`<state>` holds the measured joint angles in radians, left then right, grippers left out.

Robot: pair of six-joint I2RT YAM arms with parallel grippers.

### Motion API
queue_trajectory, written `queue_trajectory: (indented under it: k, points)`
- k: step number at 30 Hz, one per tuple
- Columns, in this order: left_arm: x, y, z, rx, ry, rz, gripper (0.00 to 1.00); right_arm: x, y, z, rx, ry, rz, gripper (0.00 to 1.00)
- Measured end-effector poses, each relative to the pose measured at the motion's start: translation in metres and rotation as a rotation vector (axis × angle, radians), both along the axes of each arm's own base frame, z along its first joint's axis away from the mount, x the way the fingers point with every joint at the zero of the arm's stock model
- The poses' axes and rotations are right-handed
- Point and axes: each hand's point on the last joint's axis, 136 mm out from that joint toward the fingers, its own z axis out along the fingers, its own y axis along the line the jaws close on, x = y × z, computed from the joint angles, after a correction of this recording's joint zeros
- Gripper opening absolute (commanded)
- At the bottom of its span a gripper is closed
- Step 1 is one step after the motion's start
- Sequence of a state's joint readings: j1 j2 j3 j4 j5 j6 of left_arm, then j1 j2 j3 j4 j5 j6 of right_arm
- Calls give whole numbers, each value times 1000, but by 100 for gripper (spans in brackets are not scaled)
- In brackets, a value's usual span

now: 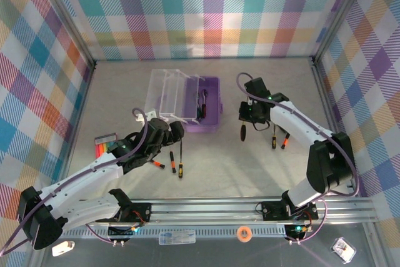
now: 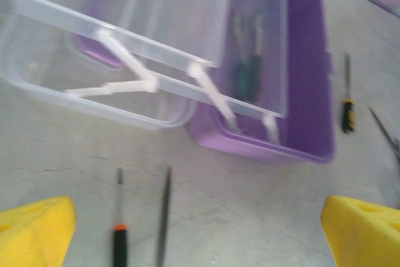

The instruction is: Pack the tool kit

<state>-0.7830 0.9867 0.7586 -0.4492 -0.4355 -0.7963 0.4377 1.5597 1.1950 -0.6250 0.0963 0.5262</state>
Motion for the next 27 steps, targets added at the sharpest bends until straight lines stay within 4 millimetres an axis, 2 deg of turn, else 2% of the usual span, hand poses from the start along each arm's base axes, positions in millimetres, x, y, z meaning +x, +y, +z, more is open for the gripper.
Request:
queue_trajectory:
  k: [5, 12, 16, 20, 24, 27]
  points:
    - [-6, 30, -6, 67, 21, 129, 100, 24, 46, 18, 16, -44, 85, 13]
    - [-18, 58, 13, 12, -47, 227, 100, 67, 102, 24, 26, -70, 146, 13]
    - [-23, 66, 14, 12, -52, 250, 100, 94, 120, 13, 6, -66, 145, 13]
    - [-26, 71, 12, 23, -42, 261, 100, 114, 129, -11, -30, -36, 144, 13]
    - [-28, 73, 11, 29, -39, 265, 100, 126, 135, -35, -69, 2, 147, 13]
    - [-28, 74, 12, 28, -43, 268, 100, 128, 134, -49, -96, 33, 145, 13]
